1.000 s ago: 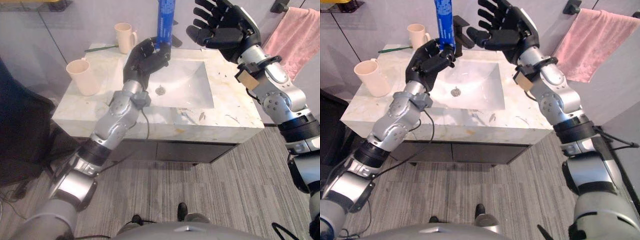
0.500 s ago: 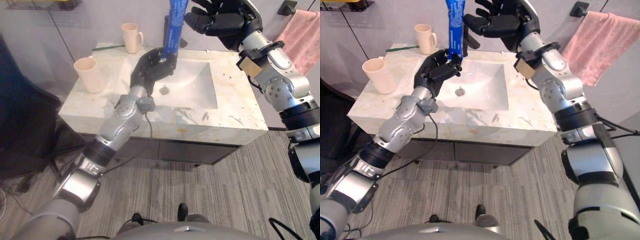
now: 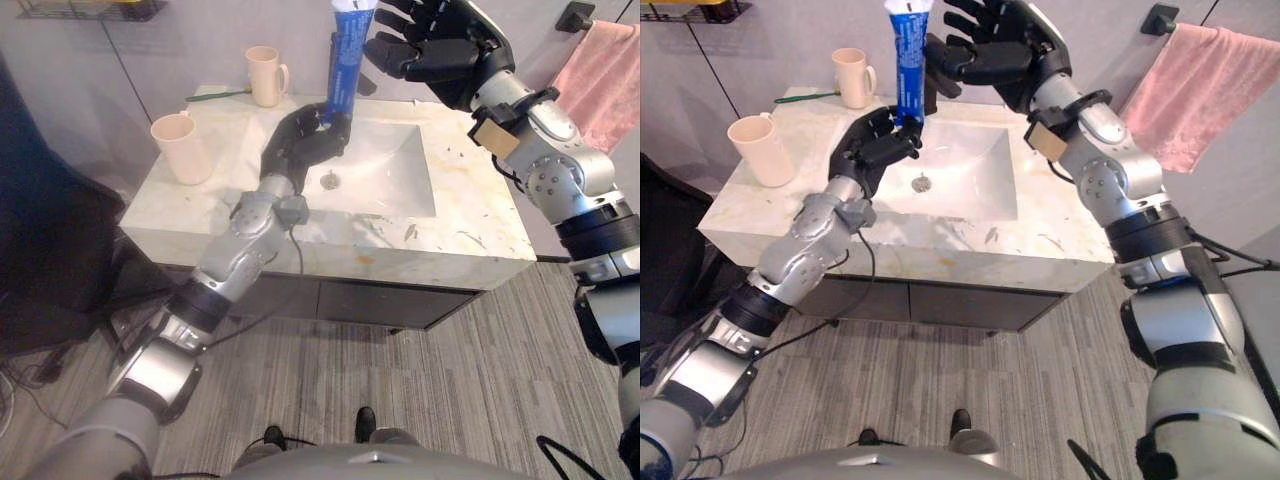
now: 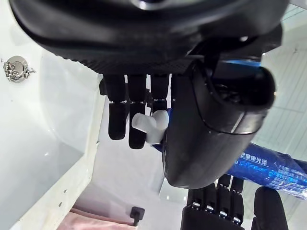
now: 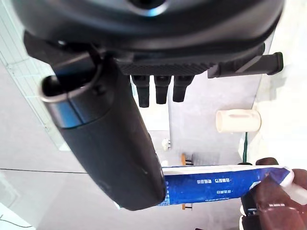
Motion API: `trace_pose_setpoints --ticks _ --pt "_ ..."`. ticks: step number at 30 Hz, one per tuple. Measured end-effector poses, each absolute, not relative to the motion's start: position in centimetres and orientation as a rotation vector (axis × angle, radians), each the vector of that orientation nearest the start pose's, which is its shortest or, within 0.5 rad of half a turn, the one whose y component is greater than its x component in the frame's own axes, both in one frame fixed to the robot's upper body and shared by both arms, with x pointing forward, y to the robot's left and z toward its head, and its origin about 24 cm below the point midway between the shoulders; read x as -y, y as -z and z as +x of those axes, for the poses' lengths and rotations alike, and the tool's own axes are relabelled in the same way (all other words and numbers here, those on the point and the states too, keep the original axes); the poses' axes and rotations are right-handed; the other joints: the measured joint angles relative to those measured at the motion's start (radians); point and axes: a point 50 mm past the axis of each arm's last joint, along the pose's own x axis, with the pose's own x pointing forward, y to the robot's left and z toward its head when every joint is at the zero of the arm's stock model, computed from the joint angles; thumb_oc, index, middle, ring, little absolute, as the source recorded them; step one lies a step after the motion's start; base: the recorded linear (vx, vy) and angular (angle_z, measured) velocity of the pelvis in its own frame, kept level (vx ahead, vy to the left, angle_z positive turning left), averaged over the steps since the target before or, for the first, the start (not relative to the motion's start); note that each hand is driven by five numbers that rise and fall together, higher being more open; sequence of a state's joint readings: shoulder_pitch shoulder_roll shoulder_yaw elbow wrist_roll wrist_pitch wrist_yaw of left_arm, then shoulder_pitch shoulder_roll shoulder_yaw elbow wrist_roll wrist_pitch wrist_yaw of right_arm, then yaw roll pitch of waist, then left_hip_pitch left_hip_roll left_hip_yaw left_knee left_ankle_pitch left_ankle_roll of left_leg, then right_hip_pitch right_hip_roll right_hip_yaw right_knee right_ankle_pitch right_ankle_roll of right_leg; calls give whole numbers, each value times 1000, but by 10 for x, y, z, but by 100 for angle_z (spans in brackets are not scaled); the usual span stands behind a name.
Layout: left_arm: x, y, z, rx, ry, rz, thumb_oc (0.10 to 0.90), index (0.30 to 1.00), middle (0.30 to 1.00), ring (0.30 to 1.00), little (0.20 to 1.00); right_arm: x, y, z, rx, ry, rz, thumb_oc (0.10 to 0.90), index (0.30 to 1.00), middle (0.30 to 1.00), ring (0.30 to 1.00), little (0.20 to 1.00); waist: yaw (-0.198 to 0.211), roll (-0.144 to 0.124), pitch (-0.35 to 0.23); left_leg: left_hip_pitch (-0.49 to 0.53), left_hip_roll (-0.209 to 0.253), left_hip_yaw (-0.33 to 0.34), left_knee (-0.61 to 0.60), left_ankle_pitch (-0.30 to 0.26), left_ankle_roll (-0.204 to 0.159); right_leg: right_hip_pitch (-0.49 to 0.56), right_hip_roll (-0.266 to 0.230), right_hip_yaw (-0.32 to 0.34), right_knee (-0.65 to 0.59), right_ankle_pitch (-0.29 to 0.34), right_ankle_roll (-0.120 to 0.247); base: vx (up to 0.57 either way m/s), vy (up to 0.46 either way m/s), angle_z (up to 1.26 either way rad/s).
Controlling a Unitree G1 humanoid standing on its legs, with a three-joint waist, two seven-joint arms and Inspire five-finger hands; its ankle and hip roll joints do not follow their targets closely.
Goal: Organize the bathroom.
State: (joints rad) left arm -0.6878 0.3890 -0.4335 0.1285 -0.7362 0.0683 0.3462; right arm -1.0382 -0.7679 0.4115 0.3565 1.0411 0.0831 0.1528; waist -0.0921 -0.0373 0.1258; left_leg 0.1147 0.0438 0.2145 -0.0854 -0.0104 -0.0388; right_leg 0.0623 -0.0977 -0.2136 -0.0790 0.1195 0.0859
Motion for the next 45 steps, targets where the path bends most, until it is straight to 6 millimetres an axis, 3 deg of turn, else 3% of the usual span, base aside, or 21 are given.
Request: trace_pose_setpoints --ticks 14,21,28,45 --pt "-109 -176 344 207 130 -130 400 300 300 300 300 155 -294 354 380 -557 37 800 900 900 900 900 -37 -11 2 1 -1 24 0 0 0 -9 1 23 0 0 0 1 1 -3" --pt "-119 -179 346 216 93 -110 400 300 300 300 300 173 -285 352 352 -516 47 800 900 900 900 900 -55 -14 3 4 -1 36 0 0 0 -13 1 34 0 0 0 -10 -9 -5" --pt "-119 -180 346 218 87 -118 400 300 300 300 300 172 -284 351 347 -537 53 800 900 900 900 900 -74 -15 4 1 0 41 0 0 0 -20 3 48 0 0 0 -2 -2 -3" --pt "-108 -178 345 212 131 -141 400 300 300 300 300 161 -273 355 304 -572 61 800 900 900 900 900 -33 -15 4 -1 1 23 0 5 -2 -12 2 24 0 0 0 1 -1 3"
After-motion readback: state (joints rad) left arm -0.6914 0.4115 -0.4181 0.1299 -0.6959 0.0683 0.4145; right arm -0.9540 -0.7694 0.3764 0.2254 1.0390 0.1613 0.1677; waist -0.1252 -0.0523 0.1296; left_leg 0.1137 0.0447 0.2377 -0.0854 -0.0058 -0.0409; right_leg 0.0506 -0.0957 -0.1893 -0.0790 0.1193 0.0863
